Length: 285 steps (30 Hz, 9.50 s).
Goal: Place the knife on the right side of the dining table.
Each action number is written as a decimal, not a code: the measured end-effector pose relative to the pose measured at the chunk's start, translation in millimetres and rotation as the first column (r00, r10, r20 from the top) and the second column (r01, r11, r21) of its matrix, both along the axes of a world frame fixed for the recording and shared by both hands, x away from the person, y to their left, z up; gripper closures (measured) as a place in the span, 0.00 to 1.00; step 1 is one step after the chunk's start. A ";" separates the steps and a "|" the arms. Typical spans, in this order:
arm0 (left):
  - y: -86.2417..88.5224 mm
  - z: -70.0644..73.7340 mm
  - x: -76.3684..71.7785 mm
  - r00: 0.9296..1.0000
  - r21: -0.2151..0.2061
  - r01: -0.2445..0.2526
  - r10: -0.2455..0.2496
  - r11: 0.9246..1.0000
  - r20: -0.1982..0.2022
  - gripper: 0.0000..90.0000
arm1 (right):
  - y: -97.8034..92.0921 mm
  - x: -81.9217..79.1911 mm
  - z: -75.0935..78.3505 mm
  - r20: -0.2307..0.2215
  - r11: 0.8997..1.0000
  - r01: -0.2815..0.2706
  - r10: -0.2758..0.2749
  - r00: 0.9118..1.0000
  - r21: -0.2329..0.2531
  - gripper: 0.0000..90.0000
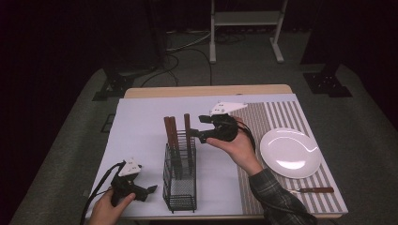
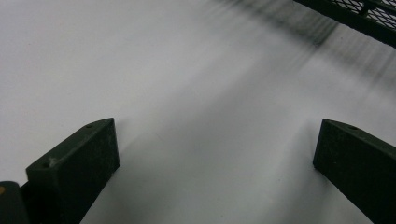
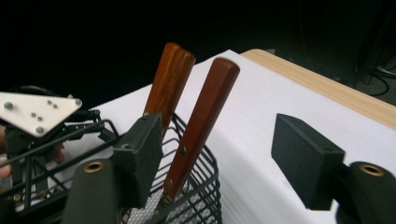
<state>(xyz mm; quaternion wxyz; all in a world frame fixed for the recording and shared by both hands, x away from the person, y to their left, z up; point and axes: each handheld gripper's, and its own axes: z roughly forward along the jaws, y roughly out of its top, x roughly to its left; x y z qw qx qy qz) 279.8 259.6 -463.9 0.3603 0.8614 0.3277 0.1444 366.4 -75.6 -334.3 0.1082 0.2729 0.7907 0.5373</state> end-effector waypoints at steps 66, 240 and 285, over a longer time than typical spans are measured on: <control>0.2 0.2 0.1 1.000 0.004 0.002 -0.002 1.000 -0.002 0.00 | 10.0 -10.2 20.1 -0.084 0.977 -0.166 0.178 0.980 0.136 0.85; 0.3 0.1 0.1 1.000 0.006 0.003 -0.003 1.000 0.001 0.00 | -202.1 56.4 -10.4 0.097 0.812 0.577 -0.583 0.807 0.086 0.81; 0.2 0.1 0.1 1.000 0.003 0.002 -0.002 1.000 -0.001 0.00 | -259.2 62.9 -41.4 -0.014 0.715 0.696 -0.697 0.717 0.070 0.71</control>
